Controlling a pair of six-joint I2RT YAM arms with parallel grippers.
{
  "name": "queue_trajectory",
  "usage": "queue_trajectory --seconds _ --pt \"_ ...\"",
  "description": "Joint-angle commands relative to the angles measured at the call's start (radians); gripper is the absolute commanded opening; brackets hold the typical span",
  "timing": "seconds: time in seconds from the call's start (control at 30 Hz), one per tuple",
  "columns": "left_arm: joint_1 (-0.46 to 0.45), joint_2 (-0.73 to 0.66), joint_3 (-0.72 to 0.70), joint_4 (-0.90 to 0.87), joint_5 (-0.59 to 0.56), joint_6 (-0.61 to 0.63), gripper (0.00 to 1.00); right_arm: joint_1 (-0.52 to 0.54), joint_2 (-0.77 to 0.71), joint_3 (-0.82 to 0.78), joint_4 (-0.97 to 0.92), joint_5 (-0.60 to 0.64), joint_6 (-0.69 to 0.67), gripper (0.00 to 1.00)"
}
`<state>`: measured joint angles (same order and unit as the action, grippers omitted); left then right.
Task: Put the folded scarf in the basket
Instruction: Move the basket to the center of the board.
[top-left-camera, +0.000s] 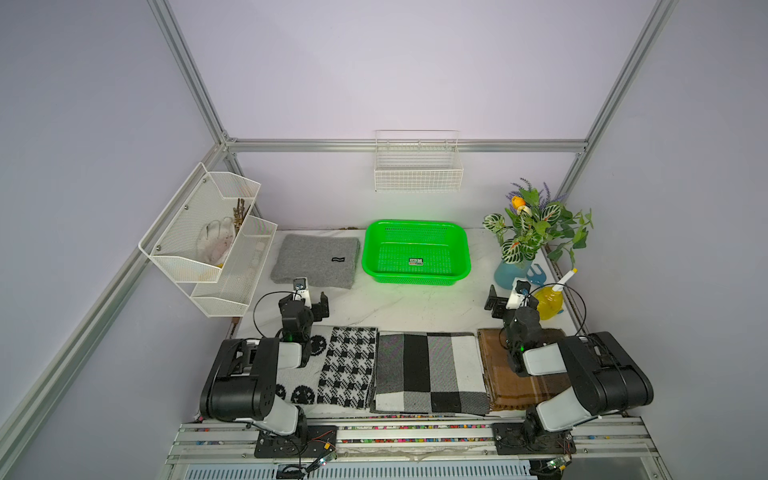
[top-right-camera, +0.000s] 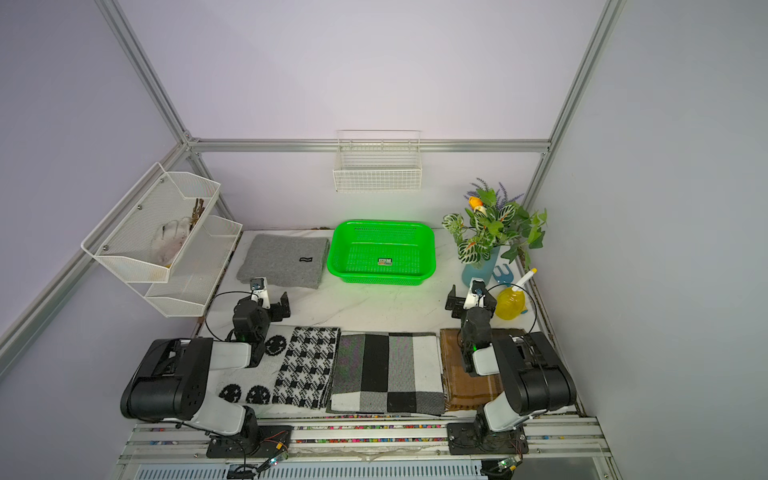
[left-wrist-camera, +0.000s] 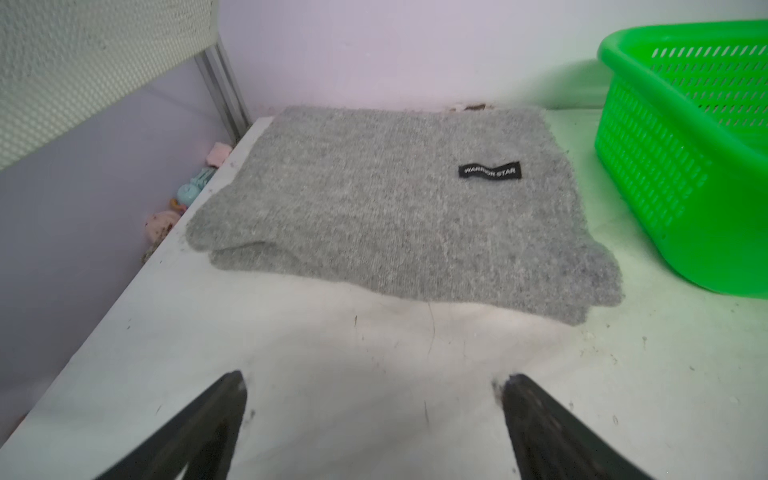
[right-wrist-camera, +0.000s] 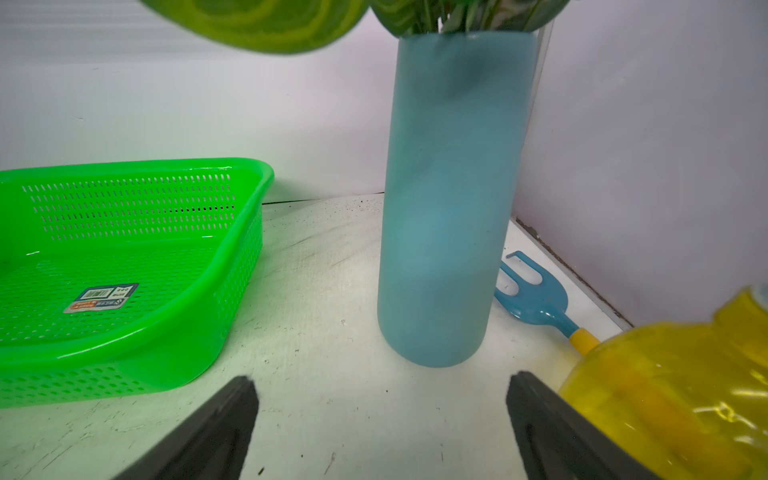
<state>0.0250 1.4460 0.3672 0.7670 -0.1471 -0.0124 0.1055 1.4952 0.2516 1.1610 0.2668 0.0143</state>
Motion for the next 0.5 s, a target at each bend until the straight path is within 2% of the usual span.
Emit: queue_trajectory --seconds 0.0,0.1,0.13,0.27,0.4,0.47 --pt "-0.029 -0.213 0.072 -0.158 -0.039 -0.035 1.00 -0.001 -0.132 -0.004 -0.070 -0.095 -0.044 0.99" --pt "-0.085 -0.262 0.132 -0.239 0.036 -0.086 1.00 0.047 -0.249 0.075 -0.308 -0.098 -0.036 0.99" --pt "-0.096 -0.244 0.179 -0.291 0.081 -0.131 0.99 0.055 -0.284 0.114 -0.392 -0.144 -0.010 0.97" --pt "-0.130 -0.090 0.364 -0.415 0.251 -0.302 0.93 0.116 -0.328 0.213 -0.554 -0.256 0.045 0.94" --pt "-0.163 0.073 0.494 -0.454 0.287 -0.335 0.92 0.204 -0.289 0.278 -0.627 -0.255 0.042 0.93" --pt "-0.181 0.153 0.614 -0.568 0.312 -0.357 0.92 0.246 -0.248 0.316 -0.656 -0.230 0.039 0.93"
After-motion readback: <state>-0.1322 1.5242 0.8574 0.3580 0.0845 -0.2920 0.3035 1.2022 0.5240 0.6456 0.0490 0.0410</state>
